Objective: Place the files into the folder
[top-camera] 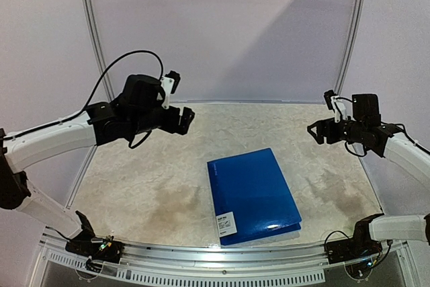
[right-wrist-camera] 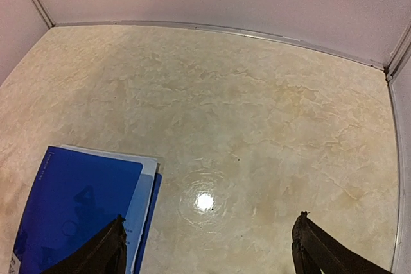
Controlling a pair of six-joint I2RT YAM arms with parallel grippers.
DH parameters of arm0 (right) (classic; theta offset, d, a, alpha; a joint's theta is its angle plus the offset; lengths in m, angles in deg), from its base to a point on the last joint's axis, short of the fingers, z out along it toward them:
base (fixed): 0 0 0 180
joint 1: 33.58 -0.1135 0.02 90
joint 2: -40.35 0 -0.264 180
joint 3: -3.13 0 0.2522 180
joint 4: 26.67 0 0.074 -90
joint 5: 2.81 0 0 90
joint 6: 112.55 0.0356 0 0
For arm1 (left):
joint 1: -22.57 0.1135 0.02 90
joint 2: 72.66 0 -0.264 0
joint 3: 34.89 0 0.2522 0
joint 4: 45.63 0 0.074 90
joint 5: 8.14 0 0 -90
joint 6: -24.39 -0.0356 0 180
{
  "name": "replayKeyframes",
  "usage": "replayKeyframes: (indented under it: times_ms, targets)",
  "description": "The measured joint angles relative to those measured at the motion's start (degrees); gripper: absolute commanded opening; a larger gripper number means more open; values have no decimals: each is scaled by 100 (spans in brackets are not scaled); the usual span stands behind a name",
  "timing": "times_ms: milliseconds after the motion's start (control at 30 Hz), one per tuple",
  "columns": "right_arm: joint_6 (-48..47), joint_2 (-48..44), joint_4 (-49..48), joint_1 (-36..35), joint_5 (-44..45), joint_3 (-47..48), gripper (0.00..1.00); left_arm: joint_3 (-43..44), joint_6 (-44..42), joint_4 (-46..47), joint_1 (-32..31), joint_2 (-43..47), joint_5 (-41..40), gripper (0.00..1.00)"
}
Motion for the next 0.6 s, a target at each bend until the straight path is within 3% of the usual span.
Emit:
replayKeyframes:
  times_ms: [267, 600]
  targets:
    - [549, -7, -313, 1126, -199, 11, 99, -1878, -302, 1154, 378, 1043, -271, 99]
    - [584, -511, -715, 1449, -380, -741, 99, -1777, -212, 1606, 658, 708, -11, 99]
